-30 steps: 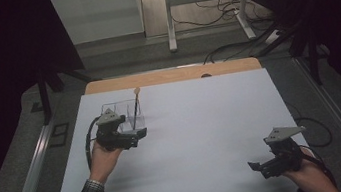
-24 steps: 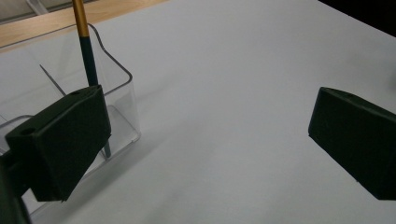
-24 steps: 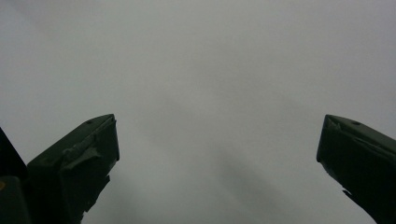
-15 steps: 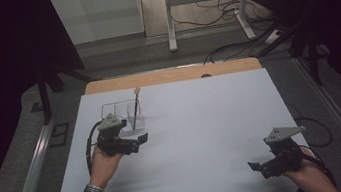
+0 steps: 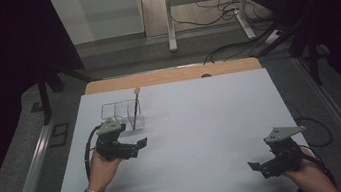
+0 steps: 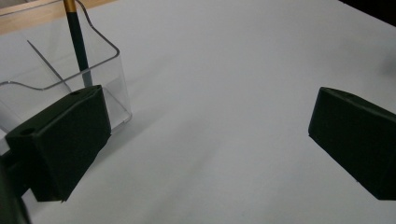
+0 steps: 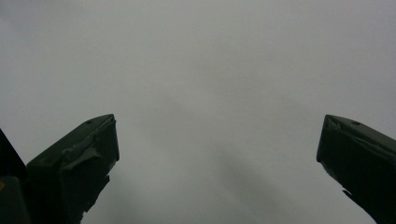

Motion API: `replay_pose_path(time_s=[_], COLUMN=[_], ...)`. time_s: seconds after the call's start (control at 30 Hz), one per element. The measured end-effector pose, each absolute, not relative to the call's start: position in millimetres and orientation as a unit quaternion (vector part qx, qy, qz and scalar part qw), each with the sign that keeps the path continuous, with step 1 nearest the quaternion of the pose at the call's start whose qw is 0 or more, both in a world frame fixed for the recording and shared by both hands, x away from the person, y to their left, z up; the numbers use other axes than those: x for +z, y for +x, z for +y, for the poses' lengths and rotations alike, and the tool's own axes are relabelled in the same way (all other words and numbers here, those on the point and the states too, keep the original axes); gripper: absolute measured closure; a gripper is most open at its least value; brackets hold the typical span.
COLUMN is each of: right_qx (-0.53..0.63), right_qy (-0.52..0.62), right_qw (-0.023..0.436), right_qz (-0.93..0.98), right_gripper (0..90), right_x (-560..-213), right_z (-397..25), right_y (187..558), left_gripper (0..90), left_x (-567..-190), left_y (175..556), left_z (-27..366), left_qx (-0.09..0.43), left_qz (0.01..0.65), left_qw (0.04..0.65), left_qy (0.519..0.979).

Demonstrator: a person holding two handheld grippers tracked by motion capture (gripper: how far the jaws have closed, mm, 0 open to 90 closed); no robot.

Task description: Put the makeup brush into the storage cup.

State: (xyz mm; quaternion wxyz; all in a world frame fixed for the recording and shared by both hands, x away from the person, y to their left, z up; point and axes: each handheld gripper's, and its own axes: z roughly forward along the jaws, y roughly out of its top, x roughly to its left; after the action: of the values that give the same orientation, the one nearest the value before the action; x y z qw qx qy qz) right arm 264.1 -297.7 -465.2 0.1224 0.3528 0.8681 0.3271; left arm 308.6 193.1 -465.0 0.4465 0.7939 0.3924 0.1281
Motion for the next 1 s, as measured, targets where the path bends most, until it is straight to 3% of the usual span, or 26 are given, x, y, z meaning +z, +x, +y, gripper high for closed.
replay_pose_path(time_s=[1.0], right_qx=[0.326], right_qy=[0.363], right_qw=[0.126], right_qz=[0.864], right_gripper=[0.0], right_x=[-465], right_z=[-299], right_y=[265], left_gripper=[0.0], left_x=[-470], left_y=[280], left_z=[206], left_qx=[0.123], left_qz=[0.401], left_qw=[0.437], left_qy=[0.796])
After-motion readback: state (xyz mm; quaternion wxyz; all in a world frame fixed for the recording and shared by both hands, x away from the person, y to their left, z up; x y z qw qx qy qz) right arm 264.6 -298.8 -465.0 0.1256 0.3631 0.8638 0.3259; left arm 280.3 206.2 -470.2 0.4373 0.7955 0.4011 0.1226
